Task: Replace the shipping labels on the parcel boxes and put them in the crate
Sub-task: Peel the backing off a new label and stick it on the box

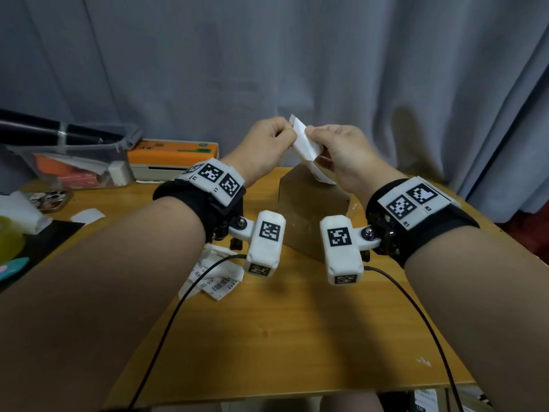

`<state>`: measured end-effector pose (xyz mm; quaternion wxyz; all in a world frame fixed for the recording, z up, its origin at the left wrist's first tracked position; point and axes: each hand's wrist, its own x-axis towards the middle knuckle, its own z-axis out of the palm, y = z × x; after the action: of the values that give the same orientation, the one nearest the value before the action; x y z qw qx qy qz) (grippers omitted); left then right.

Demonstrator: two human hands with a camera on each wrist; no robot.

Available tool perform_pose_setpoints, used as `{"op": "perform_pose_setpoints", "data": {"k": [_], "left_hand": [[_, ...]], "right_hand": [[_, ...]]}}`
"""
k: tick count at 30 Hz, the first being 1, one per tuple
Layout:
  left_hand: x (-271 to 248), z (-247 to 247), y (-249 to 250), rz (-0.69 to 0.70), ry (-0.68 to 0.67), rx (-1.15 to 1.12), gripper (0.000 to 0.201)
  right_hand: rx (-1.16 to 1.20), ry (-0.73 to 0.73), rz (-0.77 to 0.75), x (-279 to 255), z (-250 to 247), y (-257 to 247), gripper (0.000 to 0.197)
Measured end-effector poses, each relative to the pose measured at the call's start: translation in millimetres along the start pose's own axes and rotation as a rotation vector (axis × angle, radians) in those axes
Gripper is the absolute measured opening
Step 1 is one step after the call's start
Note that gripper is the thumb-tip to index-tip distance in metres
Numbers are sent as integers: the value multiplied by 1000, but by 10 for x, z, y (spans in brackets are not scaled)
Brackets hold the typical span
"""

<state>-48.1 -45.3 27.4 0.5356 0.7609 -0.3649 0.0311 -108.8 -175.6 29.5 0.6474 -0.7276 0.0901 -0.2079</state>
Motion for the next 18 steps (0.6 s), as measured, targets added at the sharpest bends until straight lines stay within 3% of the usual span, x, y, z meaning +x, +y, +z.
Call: {"op": "perform_pose_setpoints", "data": {"k": [6,12,18], "left_hand": [[-61,-20,-54,-55,44,-85,15],[-63,-49,-15,-100,77,-170,14],[-58,-45,47,-13,71,-159,20]], "right_hand": [[64,-7,14,-13,26,4,17],[-186,-86,-184,-48,11,-18,13],[-122,-83,-243,-141,30,-66,15]]}}
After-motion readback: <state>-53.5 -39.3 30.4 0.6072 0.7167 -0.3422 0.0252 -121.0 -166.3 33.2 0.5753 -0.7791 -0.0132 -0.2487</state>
